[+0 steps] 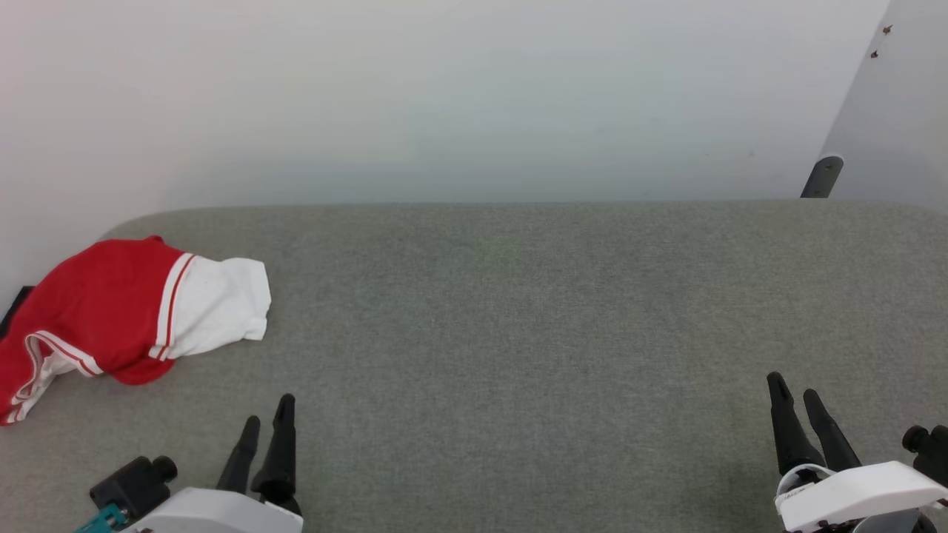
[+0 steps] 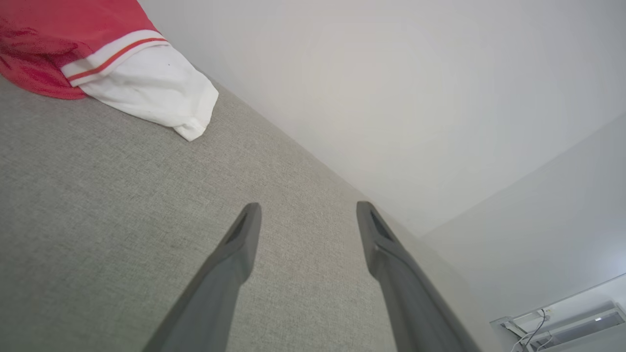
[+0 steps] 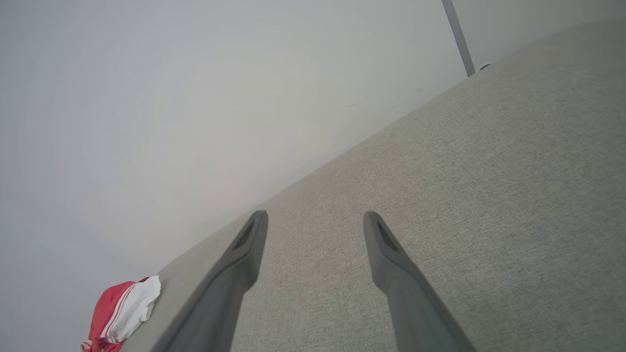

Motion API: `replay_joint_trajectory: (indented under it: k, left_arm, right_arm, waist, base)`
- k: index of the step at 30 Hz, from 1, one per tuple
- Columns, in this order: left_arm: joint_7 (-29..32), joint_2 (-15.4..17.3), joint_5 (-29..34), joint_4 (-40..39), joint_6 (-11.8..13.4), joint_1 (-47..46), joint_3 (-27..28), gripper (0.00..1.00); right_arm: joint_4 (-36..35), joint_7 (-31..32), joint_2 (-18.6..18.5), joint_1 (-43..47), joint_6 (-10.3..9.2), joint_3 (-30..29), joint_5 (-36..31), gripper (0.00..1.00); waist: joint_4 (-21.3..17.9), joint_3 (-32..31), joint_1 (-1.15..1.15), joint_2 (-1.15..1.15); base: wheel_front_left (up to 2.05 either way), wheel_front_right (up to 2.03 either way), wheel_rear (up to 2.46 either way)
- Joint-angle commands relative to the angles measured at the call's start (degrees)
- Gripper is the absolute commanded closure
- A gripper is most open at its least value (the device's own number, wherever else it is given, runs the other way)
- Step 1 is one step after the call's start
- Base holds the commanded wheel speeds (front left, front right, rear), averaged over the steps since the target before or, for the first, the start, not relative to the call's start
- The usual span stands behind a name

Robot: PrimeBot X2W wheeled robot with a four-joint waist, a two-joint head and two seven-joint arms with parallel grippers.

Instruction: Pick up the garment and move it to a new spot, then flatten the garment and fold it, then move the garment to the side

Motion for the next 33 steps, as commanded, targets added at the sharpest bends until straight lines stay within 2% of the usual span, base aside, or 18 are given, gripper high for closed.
replay_joint_trajectory:
  k: [1, 20, 33]
  left_arm:
    - [-0.58, 0.66, 2.14, -1.07, 0.21, 0.01, 0.09, 0.0]
    - [-3.47, 0.86, 14.82, -3.53, -0.64, 2.46, 0.92, 0.0]
    - [-5.15, 1.41, 21.37, -4.56, -0.26, 3.33, 0.37, 0.0]
  right_arm:
    - [-1.0, -0.4, -0.1, 0.03, 0.03, -0.14, -2.07, 0.0]
    - [-3.02, -1.69, -0.05, 0.62, 0.04, -0.26, -14.19, 0.0]
    - [-3.87, -2.73, 0.11, 0.98, 0.04, -0.17, -20.31, 0.0]
  waist:
    - [-0.01, -0.07, 0.0, 0.0]
    - [-0.17, -1.07, 0.0, 0.0]
    - [-0.32, -1.68, 0.0, 0.0]
  base:
    - [0.0, 0.0, 0.0]
    - [0.0, 0.0, 0.0]
    - [0.0, 0.0, 0.0]
